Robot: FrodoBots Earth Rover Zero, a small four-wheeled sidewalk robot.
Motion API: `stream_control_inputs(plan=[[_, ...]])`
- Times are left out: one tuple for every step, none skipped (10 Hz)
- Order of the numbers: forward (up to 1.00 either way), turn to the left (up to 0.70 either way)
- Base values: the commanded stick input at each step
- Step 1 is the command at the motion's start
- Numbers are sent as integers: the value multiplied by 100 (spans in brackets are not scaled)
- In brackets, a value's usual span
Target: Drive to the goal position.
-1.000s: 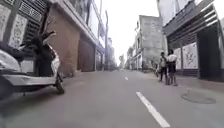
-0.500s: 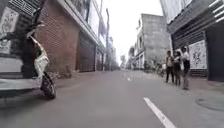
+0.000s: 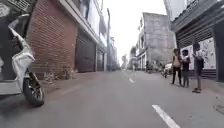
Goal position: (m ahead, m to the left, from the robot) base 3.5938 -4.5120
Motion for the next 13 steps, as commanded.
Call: stream_control_inputs(plan=[[100, 0], [100, 0], [100, 0], [100, 0], [100, 0], [100, 0], [100, 0], [100, 0], [100, 0], [100, 0], [100, 0], [100, 0], [100, 0]])
